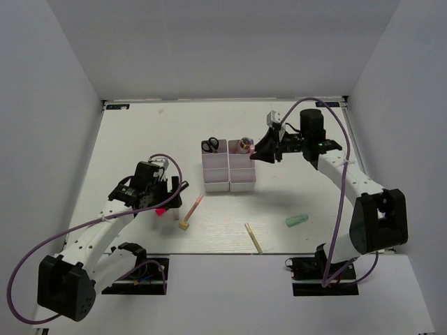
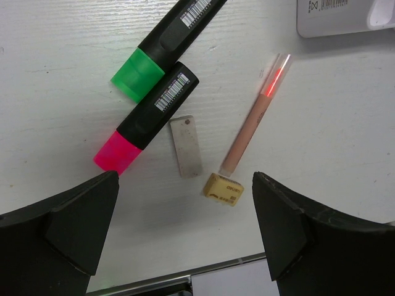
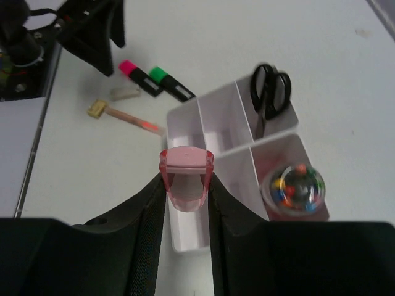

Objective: Sort the stationery into containers
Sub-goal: Place the stationery in the storage box.

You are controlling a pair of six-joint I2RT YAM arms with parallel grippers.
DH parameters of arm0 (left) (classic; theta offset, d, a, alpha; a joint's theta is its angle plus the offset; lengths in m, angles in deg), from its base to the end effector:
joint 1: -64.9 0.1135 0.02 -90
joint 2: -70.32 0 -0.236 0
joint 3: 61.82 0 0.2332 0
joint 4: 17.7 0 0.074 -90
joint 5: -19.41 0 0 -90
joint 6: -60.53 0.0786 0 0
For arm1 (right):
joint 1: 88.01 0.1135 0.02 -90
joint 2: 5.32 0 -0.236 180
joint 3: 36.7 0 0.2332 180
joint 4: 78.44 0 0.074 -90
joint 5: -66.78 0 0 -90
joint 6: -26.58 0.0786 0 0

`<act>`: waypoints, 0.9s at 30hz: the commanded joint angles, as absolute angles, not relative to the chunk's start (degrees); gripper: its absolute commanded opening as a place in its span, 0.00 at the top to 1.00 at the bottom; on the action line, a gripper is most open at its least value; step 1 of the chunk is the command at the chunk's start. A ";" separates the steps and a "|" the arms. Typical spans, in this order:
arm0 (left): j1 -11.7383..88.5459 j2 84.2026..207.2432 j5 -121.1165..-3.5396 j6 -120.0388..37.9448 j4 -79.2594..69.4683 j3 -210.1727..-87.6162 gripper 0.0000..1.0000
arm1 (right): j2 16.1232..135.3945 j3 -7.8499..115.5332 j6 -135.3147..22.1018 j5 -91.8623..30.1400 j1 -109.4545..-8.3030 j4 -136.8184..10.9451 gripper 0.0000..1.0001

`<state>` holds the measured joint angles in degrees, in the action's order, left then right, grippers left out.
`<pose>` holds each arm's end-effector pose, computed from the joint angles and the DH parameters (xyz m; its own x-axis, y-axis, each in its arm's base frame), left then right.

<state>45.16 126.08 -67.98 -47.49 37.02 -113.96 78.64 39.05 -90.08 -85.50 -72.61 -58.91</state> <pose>0.1870 -0.0709 0.1641 -0.8732 -0.0150 -0.4871 0.0944 0.9754 -0.1992 0.2937 0.1531 0.2634 -0.0067 -0.2183 -0.9759 -0.9868 0.1594 -0.0289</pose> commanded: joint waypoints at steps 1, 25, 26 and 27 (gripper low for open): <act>45.04 125.60 -67.42 -47.48 35.79 -114.34 0.00 | 79.57 39.64 -94.09 -96.95 -70.79 -67.40 1.00; 44.78 126.39 -67.42 -46.69 35.62 -113.99 0.00 | 89.16 41.75 -117.38 -77.01 -65.16 -60.49 1.00; 44.95 126.39 -67.34 -46.69 35.62 -114.08 0.00 | 89.33 41.84 -118.43 -77.18 -65.24 -59.85 1.00; 44.78 126.30 -67.42 -46.69 35.62 -114.25 0.00 | 89.68 41.75 -119.48 -77.18 -65.24 -59.06 1.00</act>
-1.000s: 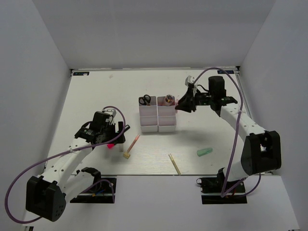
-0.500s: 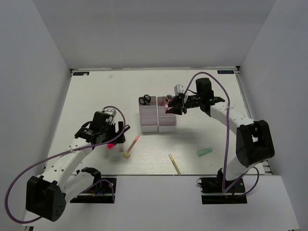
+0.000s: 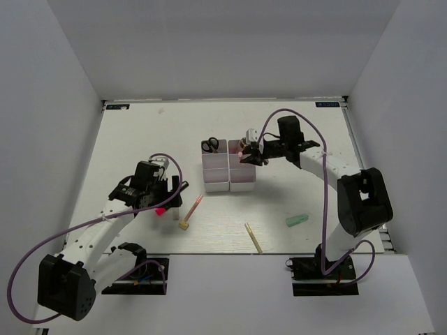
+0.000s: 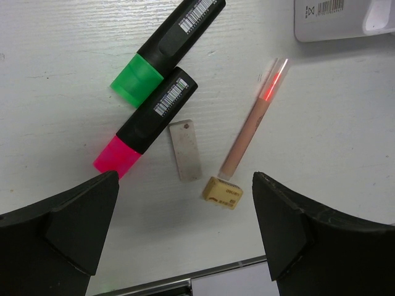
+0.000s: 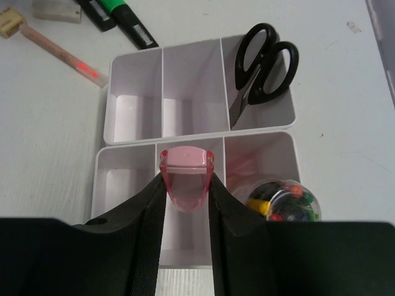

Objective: Sort the stationery into containers
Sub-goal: Place the stationery in the storage box, then pick up the stationery from the center of the board.

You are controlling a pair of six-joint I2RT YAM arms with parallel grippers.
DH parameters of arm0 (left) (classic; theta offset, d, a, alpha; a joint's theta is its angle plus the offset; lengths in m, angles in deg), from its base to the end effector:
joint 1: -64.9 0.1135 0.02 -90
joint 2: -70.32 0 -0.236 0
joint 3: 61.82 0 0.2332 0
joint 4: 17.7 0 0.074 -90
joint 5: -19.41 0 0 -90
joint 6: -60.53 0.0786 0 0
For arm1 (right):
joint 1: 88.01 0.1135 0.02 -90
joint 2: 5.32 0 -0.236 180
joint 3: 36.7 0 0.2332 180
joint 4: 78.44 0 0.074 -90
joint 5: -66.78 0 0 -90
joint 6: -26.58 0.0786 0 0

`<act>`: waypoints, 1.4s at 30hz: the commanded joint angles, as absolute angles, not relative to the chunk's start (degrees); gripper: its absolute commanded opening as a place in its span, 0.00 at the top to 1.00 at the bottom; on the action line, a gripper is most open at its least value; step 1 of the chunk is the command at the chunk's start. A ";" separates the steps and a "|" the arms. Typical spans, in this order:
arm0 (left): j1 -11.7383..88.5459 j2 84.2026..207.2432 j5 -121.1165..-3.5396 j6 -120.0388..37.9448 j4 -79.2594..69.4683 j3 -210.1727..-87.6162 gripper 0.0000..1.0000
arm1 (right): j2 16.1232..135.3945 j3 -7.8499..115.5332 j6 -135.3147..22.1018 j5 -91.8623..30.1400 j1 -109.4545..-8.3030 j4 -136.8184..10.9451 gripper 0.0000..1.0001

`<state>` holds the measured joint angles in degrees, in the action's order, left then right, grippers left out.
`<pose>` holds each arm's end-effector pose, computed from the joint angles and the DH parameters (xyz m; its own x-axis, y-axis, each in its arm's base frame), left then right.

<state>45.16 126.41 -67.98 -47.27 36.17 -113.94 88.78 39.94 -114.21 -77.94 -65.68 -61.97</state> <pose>0.1891 -0.0716 0.1641 -0.8688 -0.0127 -0.4950 0.0994 0.9749 -0.1994 0.3071 0.1955 0.2123 0.3291 -0.3486 -0.8776 -0.9349 0.0107 -0.3548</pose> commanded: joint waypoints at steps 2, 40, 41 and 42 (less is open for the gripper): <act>44.95 126.48 -67.34 -46.78 35.53 -114.08 0.00 | 89.60 41.75 -120.63 -77.19 -64.89 -56.51 0.98; 44.95 125.95 -63.12 -47.92 33.86 -113.02 0.20 | 82.73 66.54 -106.73 -47.57 -65.77 8.80 0.87; 44.87 125.95 -63.03 -47.84 33.86 -112.94 0.16 | 82.83 66.36 -109.19 -48.09 -66.03 12.46 0.77; 44.95 125.95 -62.94 -48.01 33.51 -112.85 0.13 | 82.48 63.66 -115.56 -49.40 -66.12 17.71 0.67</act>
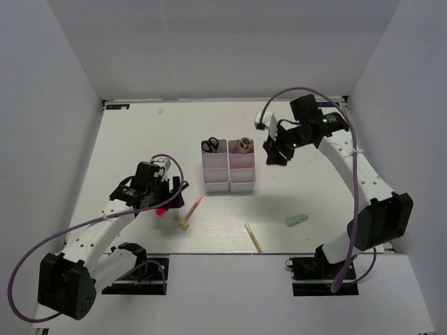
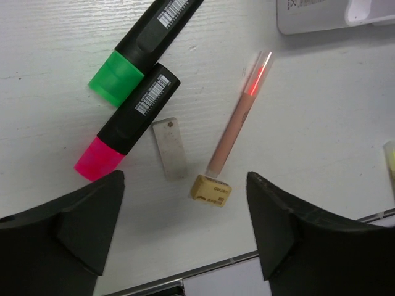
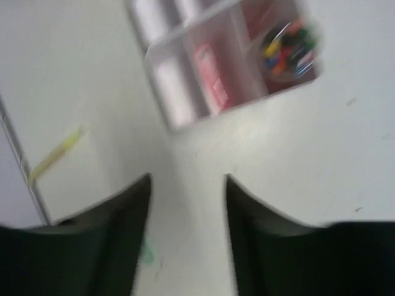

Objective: Sort the stationery into containers
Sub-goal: Pick up the stationery from the center of the board.

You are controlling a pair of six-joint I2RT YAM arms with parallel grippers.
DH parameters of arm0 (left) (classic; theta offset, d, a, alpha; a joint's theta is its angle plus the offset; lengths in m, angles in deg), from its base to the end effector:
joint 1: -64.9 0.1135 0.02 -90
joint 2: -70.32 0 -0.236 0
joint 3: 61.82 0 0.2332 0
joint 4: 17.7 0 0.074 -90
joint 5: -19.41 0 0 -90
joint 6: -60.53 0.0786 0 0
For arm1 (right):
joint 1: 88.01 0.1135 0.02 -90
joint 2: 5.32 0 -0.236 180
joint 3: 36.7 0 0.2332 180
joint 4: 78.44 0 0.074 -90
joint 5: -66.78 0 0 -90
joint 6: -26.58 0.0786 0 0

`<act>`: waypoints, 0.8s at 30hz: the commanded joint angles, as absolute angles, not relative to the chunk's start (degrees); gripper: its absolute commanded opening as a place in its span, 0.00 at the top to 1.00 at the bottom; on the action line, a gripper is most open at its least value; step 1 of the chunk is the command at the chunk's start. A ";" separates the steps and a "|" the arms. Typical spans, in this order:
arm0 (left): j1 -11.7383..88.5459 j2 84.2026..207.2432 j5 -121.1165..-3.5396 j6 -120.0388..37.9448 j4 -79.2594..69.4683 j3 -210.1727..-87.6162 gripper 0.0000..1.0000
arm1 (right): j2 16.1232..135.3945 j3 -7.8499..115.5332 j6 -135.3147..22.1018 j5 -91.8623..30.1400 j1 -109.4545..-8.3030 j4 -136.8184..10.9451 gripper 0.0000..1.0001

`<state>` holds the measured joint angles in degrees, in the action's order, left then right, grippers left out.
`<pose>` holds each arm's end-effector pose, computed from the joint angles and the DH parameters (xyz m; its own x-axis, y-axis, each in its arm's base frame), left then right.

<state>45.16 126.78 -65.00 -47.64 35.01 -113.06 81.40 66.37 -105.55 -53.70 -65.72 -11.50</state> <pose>0.1882 -0.0757 0.1600 -0.8778 -0.0147 -0.4787 0.1169 0.9627 -0.2440 0.2812 0.1584 0.3053 -0.1110 -0.6703 -0.7337 -0.9430 0.3042 -0.1352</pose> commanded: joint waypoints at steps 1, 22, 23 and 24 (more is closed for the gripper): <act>45.04 126.04 -62.51 -48.01 33.33 -112.50 0.08 | 82.05 61.90 -117.02 -49.76 -66.29 19.33 0.37; 44.87 123.93 -66.11 -41.77 31.13 -109.60 0.02 | 50.67 9.51 -149.63 -43.08 -67.35 -11.06 0.55; 44.95 123.93 -65.85 -41.77 31.22 -109.77 0.02 | 50.58 7.06 -154.95 -44.56 -67.53 -11.32 0.51; 44.95 123.76 -65.58 -41.60 31.22 -110.12 0.02 | 50.66 6.69 -156.39 -45.27 -68.05 -11.76 0.43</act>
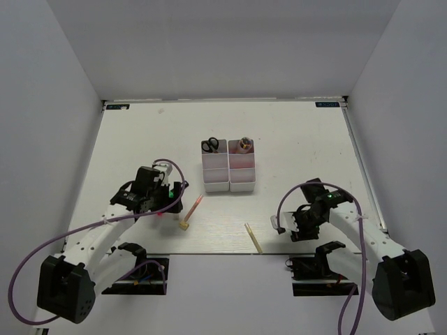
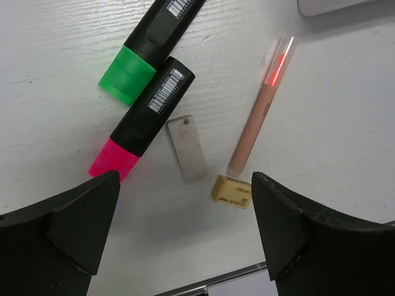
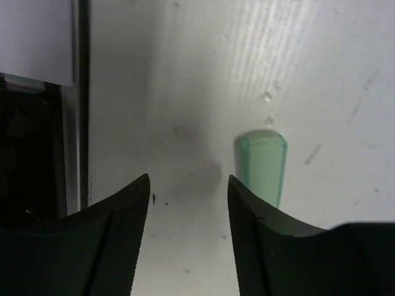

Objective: Sort the stationery into containers
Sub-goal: Pick up the stationery from the center of the board.

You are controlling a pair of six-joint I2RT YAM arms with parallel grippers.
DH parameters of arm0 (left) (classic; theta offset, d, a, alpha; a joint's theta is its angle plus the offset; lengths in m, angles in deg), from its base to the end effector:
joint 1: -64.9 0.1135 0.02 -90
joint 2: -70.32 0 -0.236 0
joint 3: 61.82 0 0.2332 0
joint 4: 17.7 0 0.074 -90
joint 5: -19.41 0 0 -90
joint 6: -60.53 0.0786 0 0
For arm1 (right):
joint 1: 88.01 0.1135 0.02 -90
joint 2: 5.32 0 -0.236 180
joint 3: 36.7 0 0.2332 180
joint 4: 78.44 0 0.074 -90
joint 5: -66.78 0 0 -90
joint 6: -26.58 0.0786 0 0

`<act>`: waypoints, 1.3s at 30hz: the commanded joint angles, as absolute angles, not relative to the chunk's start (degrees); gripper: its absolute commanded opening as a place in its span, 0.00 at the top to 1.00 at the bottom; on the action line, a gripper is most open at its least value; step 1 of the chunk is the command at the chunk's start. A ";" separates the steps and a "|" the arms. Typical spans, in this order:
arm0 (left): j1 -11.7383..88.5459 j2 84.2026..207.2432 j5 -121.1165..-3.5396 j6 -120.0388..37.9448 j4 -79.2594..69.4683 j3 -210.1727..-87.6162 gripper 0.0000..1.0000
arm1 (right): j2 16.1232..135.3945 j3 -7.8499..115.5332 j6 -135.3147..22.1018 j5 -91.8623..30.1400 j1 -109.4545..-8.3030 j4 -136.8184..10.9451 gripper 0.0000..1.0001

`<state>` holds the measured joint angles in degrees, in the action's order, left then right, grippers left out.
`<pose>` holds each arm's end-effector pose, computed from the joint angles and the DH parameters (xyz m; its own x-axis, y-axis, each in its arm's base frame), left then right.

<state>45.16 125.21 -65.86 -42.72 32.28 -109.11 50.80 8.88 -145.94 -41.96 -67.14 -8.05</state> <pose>0.1833 -0.0727 0.1471 -0.8601 0.0659 -0.5059 0.1860 0.9639 -0.1906 0.1229 0.0739 0.1202 0.2613 -0.9052 -0.3351 -0.9649 -0.2360 -0.1150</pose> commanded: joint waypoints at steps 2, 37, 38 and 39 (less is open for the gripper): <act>44.95 122.88 -65.58 -41.60 32.18 -110.21 0.02 | 51.36 6.16 -160.18 -47.21 -68.58 -11.85 0.38; 44.86 117.69 -64.52 -41.86 31.92 -109.16 0.02 | 77.46 19.51 -149.47 -40.71 -72.71 -15.81 0.73; 44.95 117.69 -64.52 -41.86 31.75 -109.07 0.02 | 78.08 19.95 -149.03 -40.80 -72.63 -15.37 0.82; 44.95 117.69 -64.61 -41.86 31.75 -109.16 0.02 | 78.17 20.04 -148.94 -41.06 -72.45 -14.93 0.95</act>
<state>45.16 118.96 -65.33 -42.16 32.34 -109.08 76.11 19.99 -150.77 -43.03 -72.56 -16.66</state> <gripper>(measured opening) 0.978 0.168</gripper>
